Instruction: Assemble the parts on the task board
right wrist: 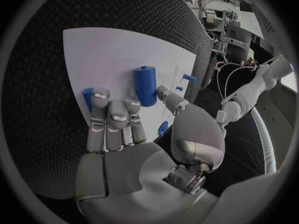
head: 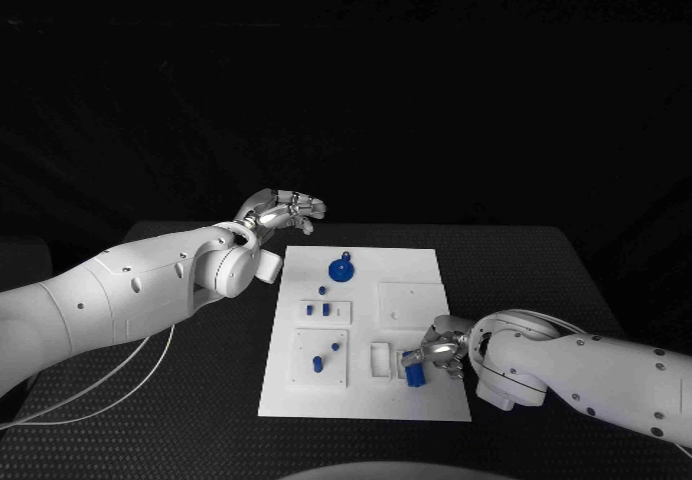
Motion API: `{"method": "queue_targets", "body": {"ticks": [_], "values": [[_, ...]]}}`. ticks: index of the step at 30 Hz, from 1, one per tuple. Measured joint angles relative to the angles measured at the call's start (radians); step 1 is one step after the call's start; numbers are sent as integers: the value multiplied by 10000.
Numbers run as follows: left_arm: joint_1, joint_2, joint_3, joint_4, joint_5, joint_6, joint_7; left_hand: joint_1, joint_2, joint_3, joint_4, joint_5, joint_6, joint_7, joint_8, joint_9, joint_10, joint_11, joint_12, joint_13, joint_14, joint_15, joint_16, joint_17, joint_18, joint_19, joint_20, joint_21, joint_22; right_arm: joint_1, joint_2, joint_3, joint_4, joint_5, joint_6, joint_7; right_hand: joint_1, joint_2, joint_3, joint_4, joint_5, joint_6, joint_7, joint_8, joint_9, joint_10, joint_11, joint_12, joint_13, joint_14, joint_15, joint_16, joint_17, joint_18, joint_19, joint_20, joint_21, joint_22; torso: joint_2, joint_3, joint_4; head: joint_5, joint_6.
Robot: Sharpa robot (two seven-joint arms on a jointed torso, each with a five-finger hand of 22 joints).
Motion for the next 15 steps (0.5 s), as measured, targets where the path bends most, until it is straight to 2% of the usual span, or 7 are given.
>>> {"method": "queue_targets", "body": {"ticks": [5,9,12,15], "values": [[0,-1,0,1,1,3,-1,0,0,0,0,0,0,0,0,0,0,-1,0,1,0,0,0,0,-5,0,0,0,0,-4,-25,-8,60,-5,-58,7,248,245,352,-409,-71,52,15,2,14,27,-26,-3,0,10,-10,-48,29,0,0,0,5,0,0,-2,-1,-1,-9],[0,-3,0,1,2,4,-2,0,0,0,0,0,0,0,0,0,0,-1,0,1,0,0,0,-1,-14,0,0,0,8,-17,-90,-19,174,-8,-149,17,94,424,522,-714,-108,168,-34,22,61,75,-75,-4,-1,45,-43,-49,62,-50,-1,1,78,0,0,-2,-6,-8,-13],[0,-4,0,-2,3,5,-3,0,0,0,0,0,0,0,0,0,0,-1,0,1,0,0,0,-1,-20,0,0,0,8,-22,-179,-40,291,-8,-193,18,-25,543,587,-780,-110,260,-126,23,49,147,-147,-4,-1,46,-44,-97,84,-51,-2,2,122,0,0,-3,-7,0,-2],[0,-3,0,-3,4,5,-4,0,0,0,0,0,0,0,0,1,1,-2,0,1,0,0,0,8,-62,0,0,0,8,53,-291,-97,430,-5,-209,6,-109,627,601,-796,-112,290,-155,26,49,154,-139,-4,-1,83,-79,-97,98,-56,-13,38,123,0,-1,-3,-12,17,16]]}}
